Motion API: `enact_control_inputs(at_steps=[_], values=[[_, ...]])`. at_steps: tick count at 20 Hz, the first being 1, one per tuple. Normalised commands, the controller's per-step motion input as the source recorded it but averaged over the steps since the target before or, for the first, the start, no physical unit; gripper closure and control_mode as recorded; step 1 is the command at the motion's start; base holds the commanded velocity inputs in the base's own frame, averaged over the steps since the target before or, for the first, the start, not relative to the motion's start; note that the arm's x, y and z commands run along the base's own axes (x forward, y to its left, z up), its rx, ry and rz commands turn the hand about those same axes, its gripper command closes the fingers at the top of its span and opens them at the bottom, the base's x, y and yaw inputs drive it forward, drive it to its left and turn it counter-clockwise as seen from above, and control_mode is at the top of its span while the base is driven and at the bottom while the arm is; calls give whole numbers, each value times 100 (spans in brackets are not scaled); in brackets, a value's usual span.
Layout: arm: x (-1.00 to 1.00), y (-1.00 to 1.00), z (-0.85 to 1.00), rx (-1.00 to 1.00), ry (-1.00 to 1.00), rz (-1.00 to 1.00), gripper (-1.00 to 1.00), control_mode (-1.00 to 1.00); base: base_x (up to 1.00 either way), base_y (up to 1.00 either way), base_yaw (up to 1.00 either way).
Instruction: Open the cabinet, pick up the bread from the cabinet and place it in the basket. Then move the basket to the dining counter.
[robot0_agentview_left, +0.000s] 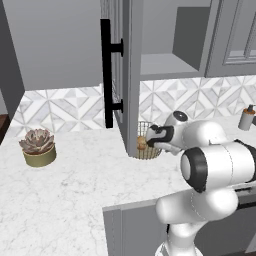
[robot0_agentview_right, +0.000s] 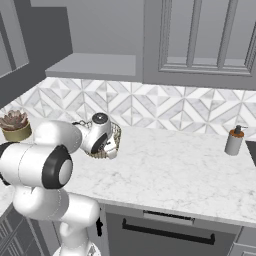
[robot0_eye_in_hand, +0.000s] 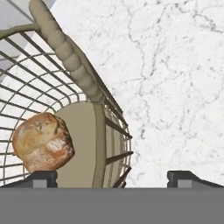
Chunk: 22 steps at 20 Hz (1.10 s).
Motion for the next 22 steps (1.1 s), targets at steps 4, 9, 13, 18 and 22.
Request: enact_control_inputs(at_steps=[4,9,13,18,22], values=[[26,10,0,0,0,-3,-100,-100,0,0,0],[15,4,1,0,0,-3,-100,-100,0,0,0],[16,17,-29,0,0,-4,100,-100,0,0,0],[3,8,-34,6,0,-2,100,-100,0,0,0],[-31,0,-9,8,0,0,100,-100,0,0,0]])
